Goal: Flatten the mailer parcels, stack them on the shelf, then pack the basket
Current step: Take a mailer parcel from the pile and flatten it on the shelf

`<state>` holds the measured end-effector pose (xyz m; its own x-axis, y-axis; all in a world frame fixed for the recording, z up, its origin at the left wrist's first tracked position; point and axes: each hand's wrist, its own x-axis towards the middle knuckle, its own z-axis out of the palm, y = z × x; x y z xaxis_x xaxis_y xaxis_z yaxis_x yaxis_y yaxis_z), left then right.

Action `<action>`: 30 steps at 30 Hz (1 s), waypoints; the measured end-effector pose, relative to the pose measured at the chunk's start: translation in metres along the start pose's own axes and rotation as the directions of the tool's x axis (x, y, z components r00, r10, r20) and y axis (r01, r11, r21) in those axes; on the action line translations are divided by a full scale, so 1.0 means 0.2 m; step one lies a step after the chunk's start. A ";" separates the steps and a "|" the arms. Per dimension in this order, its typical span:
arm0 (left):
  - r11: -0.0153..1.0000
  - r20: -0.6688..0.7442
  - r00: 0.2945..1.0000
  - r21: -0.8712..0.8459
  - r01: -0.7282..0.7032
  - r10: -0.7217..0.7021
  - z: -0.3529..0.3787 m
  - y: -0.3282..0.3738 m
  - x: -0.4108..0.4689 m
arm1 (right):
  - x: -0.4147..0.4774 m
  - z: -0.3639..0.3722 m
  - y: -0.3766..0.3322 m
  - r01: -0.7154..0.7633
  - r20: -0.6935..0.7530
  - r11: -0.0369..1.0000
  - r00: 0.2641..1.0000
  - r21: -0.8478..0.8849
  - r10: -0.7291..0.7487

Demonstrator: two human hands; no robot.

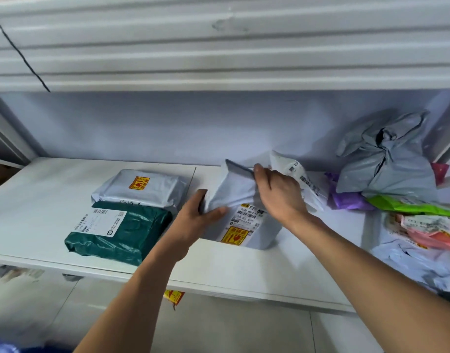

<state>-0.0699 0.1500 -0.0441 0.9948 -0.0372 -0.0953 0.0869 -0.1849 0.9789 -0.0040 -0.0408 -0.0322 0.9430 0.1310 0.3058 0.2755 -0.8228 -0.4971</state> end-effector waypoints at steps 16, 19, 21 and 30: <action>0.976 0.174 0.971 -0.114 0.184 -0.163 -0.17 -0.19 -0.06 | -0.19 0.20 -0.19 0.255 0.055 0.837 0.963 -0.485 -0.262; 0.977 0.036 0.999 -0.208 0.044 -0.037 -0.18 0.01 -0.02 | -0.20 0.22 -0.21 0.244 0.036 0.841 0.965 -0.483 -0.259; 0.999 0.027 0.999 -0.027 -0.044 0.045 -0.15 0.13 0.03 | -0.19 0.23 -0.21 0.223 -0.012 0.851 0.966 -0.476 -0.260; 0.331 -0.201 0.942 0.938 0.106 0.267 0.11 0.01 0.05 | -0.11 0.19 -0.27 0.030 0.037 0.978 0.999 -0.206 -0.023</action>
<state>-0.0612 0.1283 -0.0469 0.9716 0.1128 0.2082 0.0836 -0.9860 0.1442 -0.0334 0.0210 -0.0431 0.9428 0.1702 0.2865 0.2592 -0.9149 -0.3095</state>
